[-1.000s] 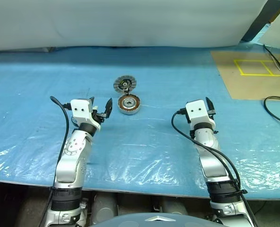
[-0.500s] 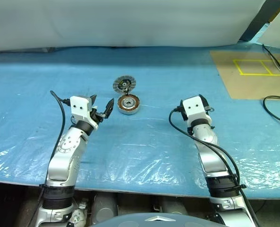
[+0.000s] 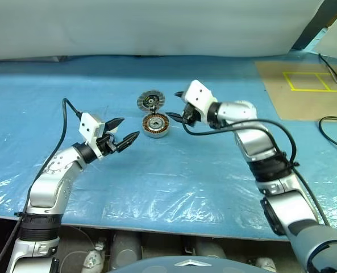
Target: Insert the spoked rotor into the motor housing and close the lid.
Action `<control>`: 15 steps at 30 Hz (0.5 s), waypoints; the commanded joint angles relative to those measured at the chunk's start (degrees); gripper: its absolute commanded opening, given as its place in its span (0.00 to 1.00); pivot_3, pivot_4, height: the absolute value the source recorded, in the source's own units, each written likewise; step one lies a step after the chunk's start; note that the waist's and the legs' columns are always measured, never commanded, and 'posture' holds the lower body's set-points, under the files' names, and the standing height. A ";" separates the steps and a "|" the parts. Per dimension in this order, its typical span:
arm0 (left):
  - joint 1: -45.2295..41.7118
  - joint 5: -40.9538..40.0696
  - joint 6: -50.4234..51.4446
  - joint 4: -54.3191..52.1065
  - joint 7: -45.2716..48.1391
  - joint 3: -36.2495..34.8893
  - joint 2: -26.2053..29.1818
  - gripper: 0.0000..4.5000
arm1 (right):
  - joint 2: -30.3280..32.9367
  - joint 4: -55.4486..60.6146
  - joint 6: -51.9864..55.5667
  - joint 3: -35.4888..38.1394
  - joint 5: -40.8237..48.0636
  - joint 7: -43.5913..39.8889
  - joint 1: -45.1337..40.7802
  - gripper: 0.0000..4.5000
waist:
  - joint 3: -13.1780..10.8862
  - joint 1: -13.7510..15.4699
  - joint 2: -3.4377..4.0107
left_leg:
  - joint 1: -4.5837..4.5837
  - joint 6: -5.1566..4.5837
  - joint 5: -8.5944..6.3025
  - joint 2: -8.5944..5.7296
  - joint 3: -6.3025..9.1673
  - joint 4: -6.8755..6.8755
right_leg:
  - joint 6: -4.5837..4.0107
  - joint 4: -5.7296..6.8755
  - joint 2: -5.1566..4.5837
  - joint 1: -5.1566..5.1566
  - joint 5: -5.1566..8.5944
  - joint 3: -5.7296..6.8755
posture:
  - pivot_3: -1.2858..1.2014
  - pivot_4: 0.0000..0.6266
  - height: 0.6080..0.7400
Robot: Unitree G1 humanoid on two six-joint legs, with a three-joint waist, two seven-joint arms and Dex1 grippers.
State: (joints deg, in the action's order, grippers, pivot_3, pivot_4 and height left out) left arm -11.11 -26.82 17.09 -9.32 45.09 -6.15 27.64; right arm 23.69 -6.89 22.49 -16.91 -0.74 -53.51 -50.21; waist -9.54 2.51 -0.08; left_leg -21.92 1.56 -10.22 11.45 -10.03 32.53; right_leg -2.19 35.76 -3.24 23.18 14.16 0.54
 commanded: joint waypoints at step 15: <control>-1.62 1.15 -4.91 5.92 9.82 1.65 2.85 0.89 | -12.70 -38.55 -6.03 -12.24 -12.18 -4.63 -19.46 0.77 | 0.00 0.11 0.00 | -0.37 -0.17 0.10 0.31 -0.02 0.22 | -0.49 0.10 -0.01 0.10 0.09 0.66 | 0.52 0.24 1.00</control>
State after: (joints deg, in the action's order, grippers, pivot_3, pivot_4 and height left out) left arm -12.84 -25.38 13.43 -2.24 55.26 -3.99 30.71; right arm 11.85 -45.14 15.74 -29.76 -11.77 -60.42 -66.82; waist -9.54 2.62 -0.08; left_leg -22.33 1.38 -10.12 11.78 -10.04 32.75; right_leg -2.68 35.87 -3.25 23.32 14.24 1.21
